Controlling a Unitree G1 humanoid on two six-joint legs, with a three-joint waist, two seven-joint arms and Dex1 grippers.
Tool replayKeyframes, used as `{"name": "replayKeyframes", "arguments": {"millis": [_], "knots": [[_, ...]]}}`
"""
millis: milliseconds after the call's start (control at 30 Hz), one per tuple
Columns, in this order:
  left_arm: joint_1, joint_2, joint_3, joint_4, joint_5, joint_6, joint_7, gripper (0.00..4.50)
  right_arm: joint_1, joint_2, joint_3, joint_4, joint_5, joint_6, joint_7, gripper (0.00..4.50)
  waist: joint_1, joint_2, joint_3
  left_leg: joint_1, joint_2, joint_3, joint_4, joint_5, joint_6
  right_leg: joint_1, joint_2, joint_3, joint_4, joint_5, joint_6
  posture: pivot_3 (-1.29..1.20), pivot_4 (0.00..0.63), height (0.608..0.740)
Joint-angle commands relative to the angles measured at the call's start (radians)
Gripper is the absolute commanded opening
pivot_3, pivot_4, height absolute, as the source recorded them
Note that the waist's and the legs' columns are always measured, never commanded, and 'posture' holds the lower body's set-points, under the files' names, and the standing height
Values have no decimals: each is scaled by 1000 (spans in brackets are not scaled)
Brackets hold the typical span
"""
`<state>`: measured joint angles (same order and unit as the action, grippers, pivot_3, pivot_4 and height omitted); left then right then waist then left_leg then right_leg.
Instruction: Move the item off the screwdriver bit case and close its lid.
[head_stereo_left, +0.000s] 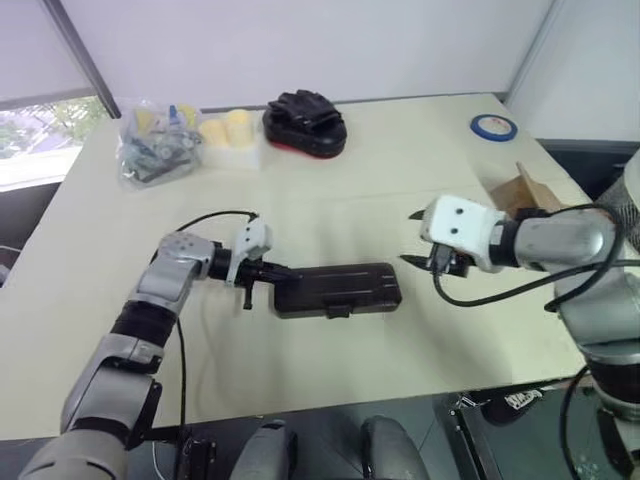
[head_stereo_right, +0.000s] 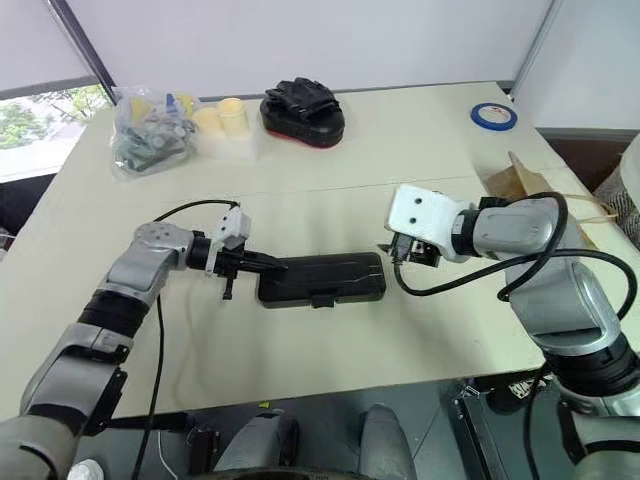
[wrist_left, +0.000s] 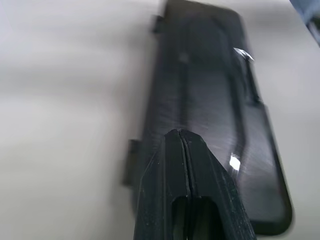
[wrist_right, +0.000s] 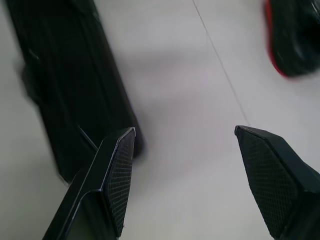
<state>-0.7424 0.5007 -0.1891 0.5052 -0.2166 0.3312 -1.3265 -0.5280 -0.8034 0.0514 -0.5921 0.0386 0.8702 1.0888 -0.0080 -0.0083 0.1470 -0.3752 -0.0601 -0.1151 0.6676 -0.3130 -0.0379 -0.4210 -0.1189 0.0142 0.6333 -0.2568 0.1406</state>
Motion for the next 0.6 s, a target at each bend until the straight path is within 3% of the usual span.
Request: {"name": "replayKeyframes", "arguments": {"millis": [33,100,167,200,333,367,600], "knots": [[-109,-17,61,12,-46,69,24,0,45,48,-32,-61,143,92,0,3294,0,-2,1,0,0,0,0,1,-1,0,0,0,0,0,0,0,150,740],[-137,-30,60,38,-38,62,29,0,59,80,-30,-68,206,139,-14,3294,-5,-2,2,-1,0,0,0,1,-2,-1,0,-1,-1,0,0,0,150,740],[-159,-44,54,79,-18,38,36,0,73,93,-10,-65,237,148,-30,2766,-7,-2,2,-1,0,0,-1,1,-2,-2,0,0,0,0,0,0,150,740],[-170,-51,51,101,-10,24,36,0,80,96,2,-63,249,148,-37,2431,-9,-2,2,0,0,0,-1,1,-2,-2,0,0,0,0,0,0,150,740],[-218,-91,42,222,32,-52,58,0,109,122,63,-57,309,158,-62,335,-9,-2,2,0,0,0,-1,1,-2,-3,0,0,0,0,0,0,150,740],[-227,-102,37,254,46,-73,67,0,117,127,85,-51,311,150,-72,37,-8,-2,2,0,0,1,-1,1,-2,-3,0,0,0,0,0,0,150,740],[-268,-181,25,392,106,-182,106,0,127,170,202,15,309,104,-149,37,-4,-2,2,-1,-1,1,0,1,-3,-3,-1,0,0,0,0,0,150,740]]}}
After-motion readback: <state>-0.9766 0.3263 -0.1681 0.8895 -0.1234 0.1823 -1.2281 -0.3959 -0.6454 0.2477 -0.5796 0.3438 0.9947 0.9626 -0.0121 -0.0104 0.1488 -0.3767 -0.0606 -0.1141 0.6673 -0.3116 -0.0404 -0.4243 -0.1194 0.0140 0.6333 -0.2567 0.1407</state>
